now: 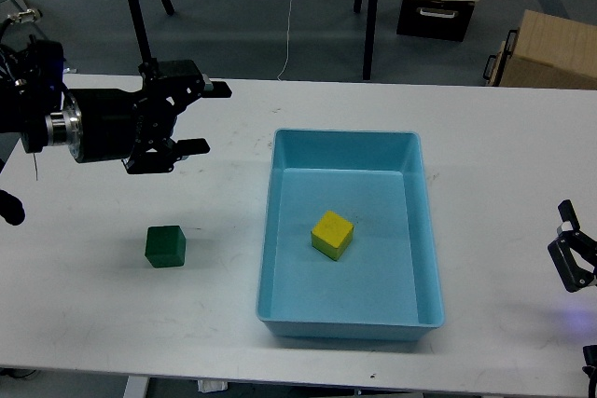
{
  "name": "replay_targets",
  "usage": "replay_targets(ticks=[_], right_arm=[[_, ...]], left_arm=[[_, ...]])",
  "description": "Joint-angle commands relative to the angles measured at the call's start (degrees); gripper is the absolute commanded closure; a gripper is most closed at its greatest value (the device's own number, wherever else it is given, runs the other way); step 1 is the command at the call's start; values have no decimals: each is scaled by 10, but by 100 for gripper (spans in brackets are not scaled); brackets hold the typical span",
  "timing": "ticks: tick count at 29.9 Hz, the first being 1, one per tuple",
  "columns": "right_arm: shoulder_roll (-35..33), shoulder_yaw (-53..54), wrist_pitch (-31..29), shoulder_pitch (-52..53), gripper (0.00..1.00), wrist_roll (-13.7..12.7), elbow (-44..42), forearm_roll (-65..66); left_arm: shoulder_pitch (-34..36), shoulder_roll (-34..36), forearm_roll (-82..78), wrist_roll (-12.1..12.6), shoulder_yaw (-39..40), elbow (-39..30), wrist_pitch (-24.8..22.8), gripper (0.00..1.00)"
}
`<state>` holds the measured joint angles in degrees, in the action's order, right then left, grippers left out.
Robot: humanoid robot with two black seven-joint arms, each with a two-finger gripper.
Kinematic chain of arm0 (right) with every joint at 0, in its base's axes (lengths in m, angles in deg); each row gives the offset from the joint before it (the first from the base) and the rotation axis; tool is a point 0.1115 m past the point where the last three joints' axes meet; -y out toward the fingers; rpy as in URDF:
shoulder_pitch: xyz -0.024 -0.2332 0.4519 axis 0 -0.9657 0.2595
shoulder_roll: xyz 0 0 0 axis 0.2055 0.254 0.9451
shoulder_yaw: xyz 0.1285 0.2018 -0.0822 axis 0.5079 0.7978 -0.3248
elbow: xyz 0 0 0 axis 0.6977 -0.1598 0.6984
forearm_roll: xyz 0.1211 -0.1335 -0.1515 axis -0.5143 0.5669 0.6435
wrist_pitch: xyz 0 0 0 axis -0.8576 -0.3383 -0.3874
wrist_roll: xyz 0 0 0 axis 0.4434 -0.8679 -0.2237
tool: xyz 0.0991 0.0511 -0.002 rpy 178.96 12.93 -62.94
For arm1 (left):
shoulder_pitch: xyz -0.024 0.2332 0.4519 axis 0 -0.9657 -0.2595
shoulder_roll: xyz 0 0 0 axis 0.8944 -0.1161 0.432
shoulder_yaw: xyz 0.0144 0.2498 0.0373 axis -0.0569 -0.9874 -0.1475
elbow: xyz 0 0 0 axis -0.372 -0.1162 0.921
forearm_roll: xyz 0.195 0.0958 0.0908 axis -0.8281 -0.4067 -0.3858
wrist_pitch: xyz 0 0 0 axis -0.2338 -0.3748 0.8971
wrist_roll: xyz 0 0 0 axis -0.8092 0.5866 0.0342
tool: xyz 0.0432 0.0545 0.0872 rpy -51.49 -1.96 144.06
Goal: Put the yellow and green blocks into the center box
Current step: 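Raise the left gripper and swing it above the green cube, then lower the left gripper onto the green cube and close on it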
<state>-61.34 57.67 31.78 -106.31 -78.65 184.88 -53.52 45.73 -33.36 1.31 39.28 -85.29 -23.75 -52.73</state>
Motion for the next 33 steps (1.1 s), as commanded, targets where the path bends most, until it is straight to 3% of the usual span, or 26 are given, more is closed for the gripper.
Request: replay_targets(ticks=[1,5,12,23,33], right_arm=[[1,-3,0,6,1,0,-3,1],[0,-3,0,6,1,1,-3,2],[-5,-1,0,0,1,-1,-9,2],[-3,-3,0,4,1,-1,-17,2],[-4,0,0,4,1,-1,-22,2]], left_arm=[[92,-20,-4,6,-133,18,0,0],[114,-82,-84,8,-238,45,0,0],[119,-90,-216,10,-310,74,0,0],[112,-92,-213,12,-325,81,0,0],[45,-107,-213,13,-312,113,0,0]])
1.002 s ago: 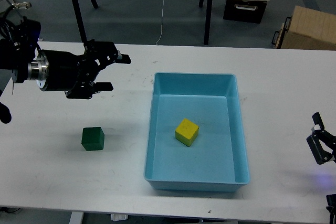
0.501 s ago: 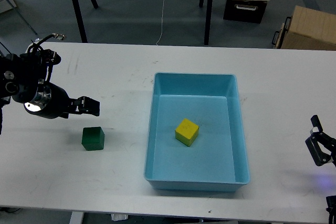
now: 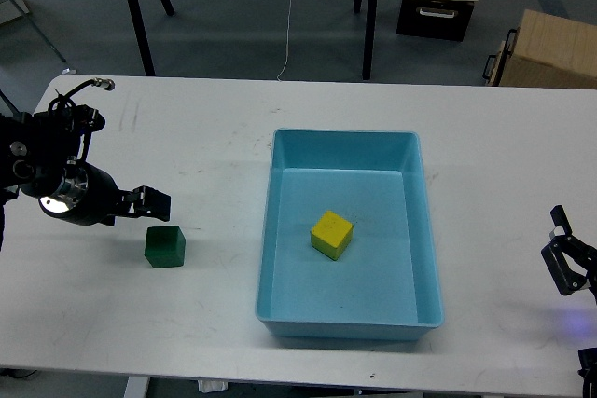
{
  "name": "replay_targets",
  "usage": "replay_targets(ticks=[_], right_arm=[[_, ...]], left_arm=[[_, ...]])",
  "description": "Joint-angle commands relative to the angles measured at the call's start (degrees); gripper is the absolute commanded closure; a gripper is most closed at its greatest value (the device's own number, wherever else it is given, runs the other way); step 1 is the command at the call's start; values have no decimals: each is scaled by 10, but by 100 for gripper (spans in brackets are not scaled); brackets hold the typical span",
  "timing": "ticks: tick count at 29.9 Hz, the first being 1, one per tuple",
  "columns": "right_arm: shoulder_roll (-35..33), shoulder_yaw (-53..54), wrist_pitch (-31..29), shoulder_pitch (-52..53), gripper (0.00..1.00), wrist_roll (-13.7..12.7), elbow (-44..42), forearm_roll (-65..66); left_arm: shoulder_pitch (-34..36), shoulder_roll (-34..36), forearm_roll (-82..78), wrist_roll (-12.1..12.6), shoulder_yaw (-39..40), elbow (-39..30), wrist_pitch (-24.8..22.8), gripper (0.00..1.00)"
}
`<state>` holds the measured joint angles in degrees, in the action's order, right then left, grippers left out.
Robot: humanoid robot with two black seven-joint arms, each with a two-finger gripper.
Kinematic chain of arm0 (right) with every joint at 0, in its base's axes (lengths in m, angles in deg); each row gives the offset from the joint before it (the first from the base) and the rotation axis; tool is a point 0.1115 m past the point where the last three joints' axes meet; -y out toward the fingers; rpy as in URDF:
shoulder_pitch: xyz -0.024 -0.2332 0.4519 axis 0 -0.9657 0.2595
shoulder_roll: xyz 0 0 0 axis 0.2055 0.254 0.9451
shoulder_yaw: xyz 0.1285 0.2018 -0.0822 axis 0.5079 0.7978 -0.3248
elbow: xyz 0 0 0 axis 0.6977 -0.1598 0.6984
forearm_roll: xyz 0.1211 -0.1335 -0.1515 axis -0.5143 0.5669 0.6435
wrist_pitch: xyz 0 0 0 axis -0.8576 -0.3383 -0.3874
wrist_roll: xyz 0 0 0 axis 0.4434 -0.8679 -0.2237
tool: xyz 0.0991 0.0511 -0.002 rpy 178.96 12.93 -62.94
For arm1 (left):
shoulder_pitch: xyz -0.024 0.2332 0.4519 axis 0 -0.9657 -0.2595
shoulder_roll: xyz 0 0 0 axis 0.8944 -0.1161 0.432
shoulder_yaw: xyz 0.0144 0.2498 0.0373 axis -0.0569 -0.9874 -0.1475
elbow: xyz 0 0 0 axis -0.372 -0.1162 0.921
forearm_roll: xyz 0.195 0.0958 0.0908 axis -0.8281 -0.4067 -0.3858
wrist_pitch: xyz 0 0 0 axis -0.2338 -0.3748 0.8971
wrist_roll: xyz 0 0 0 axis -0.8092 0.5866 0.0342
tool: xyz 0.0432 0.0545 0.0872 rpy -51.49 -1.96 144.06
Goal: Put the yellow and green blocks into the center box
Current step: 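Lower the left gripper onto the green cube and close on it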
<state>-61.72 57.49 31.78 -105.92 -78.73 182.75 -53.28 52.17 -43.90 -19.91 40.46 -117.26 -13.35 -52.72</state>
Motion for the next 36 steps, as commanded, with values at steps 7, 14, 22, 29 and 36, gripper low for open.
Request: replay_targets(ticks=[7,14,22,29,36], right_arm=[[0,1,0,0,1,-1,-1,0],[-1,1,0,-1,1,-2,-1,0],[-1,2,0,-2,1,-2,-2,0],[-1,3,0,-3,1,-2,-9,0],[-1,3,0,-2,1,-2,-9,0]], left_arm=[[-24,-20,0,0,24,10,0,0],[-24,-47,0,-2,32,24,0,0],[-25,-58,-3,-8,31,34,0,1],[-25,-57,-6,-8,31,30,0,3],[-26,-55,-14,-10,27,28,0,4]])
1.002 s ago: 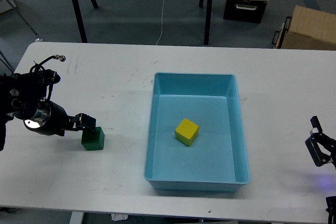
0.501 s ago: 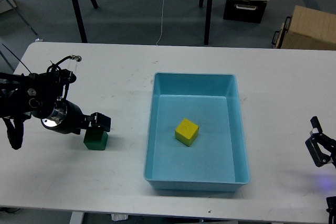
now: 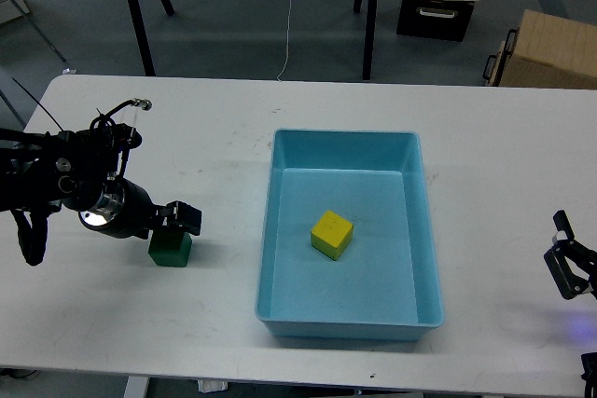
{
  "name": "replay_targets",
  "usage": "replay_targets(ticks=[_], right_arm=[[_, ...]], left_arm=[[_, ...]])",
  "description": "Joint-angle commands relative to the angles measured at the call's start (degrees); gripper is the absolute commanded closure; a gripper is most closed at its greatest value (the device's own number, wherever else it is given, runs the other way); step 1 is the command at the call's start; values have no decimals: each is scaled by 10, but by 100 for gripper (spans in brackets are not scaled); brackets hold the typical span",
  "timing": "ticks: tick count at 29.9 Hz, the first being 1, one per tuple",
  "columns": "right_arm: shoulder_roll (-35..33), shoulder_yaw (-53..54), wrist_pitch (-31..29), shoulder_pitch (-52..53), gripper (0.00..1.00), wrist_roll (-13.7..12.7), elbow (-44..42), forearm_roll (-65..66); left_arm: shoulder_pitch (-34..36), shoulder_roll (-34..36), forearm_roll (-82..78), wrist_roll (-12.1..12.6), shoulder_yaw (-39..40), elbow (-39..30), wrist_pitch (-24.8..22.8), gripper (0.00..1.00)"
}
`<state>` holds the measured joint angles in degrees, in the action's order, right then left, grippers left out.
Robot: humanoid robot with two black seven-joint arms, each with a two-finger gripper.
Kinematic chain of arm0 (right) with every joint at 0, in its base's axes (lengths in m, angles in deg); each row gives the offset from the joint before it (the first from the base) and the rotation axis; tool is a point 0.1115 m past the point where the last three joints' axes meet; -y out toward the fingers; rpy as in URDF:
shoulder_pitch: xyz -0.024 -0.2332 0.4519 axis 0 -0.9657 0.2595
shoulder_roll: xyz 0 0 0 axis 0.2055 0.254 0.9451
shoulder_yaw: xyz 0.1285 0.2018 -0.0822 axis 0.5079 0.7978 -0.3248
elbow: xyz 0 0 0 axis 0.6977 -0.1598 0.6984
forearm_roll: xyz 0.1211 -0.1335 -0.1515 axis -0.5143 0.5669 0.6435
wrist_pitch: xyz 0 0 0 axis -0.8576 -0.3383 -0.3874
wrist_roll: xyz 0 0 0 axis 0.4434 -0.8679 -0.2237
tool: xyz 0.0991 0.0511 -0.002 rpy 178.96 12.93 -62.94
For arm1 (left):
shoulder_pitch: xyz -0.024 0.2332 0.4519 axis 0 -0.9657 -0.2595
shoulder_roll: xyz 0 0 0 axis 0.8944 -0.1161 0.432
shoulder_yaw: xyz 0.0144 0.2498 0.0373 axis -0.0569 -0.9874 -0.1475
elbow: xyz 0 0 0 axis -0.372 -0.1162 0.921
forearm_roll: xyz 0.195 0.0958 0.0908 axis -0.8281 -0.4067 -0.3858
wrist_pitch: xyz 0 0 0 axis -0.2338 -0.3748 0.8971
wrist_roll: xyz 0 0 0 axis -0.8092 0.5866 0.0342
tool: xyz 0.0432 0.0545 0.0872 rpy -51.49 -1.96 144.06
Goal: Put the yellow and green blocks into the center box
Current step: 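Lower the left gripper onto the green cube and close on it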
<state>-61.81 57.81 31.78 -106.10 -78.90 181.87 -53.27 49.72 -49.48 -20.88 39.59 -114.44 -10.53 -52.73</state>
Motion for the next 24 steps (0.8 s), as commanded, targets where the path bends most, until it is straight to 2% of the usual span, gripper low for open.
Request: replay_targets(ticks=[1,6,8,11,13,14,16,22,24], right_arm=[[0,0,0,0,1,0,0,0],[0,0,0,-1,1,0,0,0],[0,0,0,-1,1,0,0,0],[0,-1,0,0,1,0,0,0],[0,-1,0,0,1,0,0,0],[0,-1,0,0,1,0,0,0],[0,-1,0,0,1,0,0,0],[0,-1,0,0,1,0,0,0],[0,-1,0,1,1,0,0,0]], left_arm=[[-4,1,-5,-2,-1,-1,0,4],[-8,1,-18,-9,-1,-2,0,5],[-11,2,-29,-20,-1,-2,0,8],[-11,3,-54,-43,-3,-2,0,22],[-11,4,-80,-65,-4,-3,0,42],[-11,5,-91,-74,-4,-3,0,44],[-11,7,-104,-77,-5,-3,0,54],[-10,24,-106,-78,-3,-11,0,69],[-10,27,-106,-78,-1,-11,0,80]])
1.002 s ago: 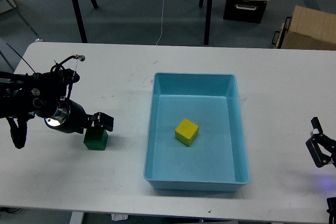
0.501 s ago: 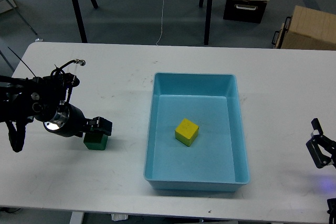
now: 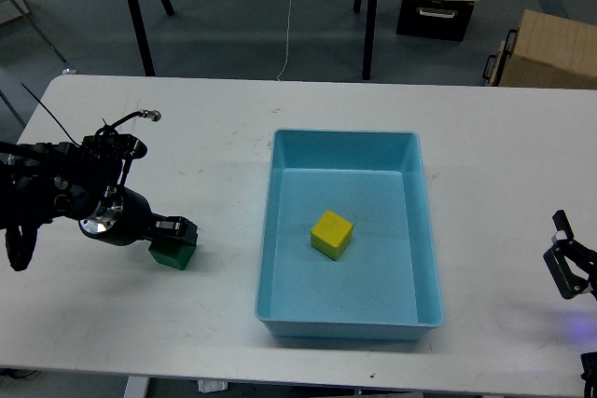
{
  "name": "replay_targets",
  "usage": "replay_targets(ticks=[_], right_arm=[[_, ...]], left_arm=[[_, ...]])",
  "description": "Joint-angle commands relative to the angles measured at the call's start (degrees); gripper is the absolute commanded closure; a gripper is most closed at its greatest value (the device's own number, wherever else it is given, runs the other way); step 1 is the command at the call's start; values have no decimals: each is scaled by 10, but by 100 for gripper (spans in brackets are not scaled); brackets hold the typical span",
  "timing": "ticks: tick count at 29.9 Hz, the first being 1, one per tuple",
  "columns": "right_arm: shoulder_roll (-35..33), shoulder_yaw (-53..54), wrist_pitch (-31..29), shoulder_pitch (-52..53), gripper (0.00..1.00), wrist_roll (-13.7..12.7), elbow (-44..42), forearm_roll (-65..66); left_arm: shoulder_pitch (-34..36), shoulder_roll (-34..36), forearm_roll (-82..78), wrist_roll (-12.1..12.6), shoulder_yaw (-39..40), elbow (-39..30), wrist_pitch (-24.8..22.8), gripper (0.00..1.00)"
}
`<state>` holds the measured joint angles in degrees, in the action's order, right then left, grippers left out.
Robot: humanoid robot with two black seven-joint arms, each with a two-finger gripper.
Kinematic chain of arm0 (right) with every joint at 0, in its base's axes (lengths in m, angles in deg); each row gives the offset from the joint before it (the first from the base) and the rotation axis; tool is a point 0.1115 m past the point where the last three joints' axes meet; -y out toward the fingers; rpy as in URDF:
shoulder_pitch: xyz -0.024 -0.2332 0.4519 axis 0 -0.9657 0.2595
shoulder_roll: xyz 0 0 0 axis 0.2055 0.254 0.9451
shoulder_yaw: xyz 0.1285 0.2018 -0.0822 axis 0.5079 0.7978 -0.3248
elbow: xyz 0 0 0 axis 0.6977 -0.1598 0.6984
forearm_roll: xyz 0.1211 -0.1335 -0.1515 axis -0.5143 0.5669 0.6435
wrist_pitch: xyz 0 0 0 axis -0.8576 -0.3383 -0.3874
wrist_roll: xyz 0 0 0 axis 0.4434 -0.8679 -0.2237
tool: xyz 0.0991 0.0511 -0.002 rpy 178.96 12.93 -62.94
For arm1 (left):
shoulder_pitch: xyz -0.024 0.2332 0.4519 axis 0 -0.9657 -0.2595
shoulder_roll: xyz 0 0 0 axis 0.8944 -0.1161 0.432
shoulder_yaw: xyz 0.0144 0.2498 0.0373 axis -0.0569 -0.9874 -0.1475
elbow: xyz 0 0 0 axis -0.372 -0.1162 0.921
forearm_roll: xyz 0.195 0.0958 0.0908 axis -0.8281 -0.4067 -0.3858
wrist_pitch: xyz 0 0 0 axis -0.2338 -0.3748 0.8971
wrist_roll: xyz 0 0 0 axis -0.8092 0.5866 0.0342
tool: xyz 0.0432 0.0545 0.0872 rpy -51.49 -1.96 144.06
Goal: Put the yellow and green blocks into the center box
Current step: 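Lower the left gripper onto the green cube and close on it, then lift the green cube and carry it over the bin beside the yellow cube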
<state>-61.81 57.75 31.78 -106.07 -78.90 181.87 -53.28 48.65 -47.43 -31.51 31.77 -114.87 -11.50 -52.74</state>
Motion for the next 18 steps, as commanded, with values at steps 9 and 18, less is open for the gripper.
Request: replay_targets(ticks=[9,18], right_arm=[[0,-2,0,1,1,0,0,0],[-1,-4,0,1,1,0,0,4]], left_arm=[[30,35,-26,13,32,-4,0,100],[187,-16,53,12,50,-40,0,100]])
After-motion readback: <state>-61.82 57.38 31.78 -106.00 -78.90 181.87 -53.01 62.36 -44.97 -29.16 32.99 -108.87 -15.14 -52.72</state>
